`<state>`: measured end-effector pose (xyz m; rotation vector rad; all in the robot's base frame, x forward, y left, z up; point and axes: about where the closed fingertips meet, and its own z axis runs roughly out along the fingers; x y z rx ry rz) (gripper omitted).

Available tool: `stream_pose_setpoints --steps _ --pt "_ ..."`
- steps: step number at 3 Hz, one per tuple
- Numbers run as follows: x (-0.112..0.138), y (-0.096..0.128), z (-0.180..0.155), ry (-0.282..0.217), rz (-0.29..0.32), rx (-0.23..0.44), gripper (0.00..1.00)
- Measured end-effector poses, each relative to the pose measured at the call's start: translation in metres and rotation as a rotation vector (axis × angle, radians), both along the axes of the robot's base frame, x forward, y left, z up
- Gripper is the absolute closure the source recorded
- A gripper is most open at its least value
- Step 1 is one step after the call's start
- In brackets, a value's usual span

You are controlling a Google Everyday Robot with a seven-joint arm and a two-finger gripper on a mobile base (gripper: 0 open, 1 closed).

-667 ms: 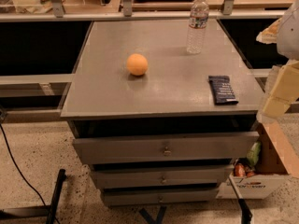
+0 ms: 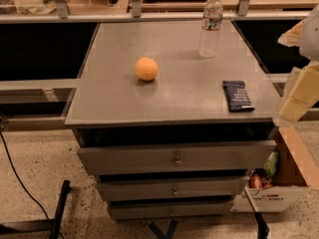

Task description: Pick water bottle

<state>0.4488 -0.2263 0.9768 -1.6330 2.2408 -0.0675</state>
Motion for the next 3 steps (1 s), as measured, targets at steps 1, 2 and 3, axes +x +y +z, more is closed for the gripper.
stream_pose_setpoints --steps 1,2,3 --pt "0.036 -0.012 -0.002 -0.046 0.005 0.061 0.0" --pt "0.079 -0.022 0.007 -0.14 0.036 0.116 0.0" --pt "0.111 -0.027 0.012 -0.244 0.038 0.179 0.0"
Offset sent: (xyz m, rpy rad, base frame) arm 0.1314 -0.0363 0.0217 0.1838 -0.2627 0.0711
